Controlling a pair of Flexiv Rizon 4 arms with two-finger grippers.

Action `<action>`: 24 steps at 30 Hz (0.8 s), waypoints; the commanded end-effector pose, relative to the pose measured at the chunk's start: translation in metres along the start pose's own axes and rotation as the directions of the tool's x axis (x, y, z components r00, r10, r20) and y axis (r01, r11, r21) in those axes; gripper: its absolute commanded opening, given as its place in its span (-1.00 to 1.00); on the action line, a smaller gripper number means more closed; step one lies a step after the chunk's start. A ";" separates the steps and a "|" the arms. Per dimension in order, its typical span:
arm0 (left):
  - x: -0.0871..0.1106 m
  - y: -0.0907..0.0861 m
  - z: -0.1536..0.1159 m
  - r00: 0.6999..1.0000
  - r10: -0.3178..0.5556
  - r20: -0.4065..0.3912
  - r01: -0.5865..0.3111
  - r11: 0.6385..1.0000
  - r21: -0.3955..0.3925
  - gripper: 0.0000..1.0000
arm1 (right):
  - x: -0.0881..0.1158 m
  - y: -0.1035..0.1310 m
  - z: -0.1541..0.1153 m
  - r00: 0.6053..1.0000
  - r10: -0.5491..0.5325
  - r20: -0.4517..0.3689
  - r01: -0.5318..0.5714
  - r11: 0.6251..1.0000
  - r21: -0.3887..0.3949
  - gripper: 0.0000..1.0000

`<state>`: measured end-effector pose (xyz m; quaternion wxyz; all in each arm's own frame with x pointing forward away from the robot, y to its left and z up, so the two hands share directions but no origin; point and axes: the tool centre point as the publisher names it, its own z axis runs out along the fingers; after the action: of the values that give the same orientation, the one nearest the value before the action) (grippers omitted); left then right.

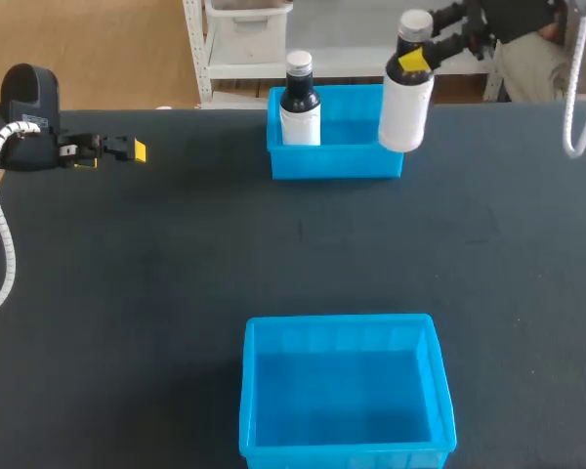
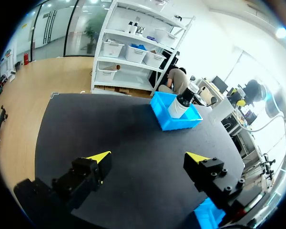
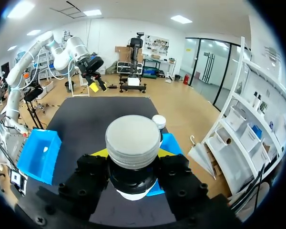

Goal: Pick up the bottle, and place it in the far bin if it is heavy, or in the near bin if it is light.

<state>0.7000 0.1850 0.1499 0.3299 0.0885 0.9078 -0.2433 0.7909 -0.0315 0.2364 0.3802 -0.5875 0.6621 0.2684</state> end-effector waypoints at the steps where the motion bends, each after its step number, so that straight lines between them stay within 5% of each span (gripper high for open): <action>1: 0.000 0.000 0.000 1.000 0.000 0.000 0.000 1.000 0.000 1.00 | -0.009 -0.016 0.010 1.000 -0.009 0.002 0.009 1.000 -0.023 -1.00; 24: 0.000 0.000 0.000 1.000 0.000 0.000 0.000 1.000 0.000 1.00 | -0.017 -0.070 0.061 1.000 0.009 0.020 -0.009 1.000 -0.023 -1.00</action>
<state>0.7000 0.1850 0.1499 0.3299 0.0885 0.9078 -0.2433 0.8567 0.0097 0.2223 0.3885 -0.5802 0.6614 0.2737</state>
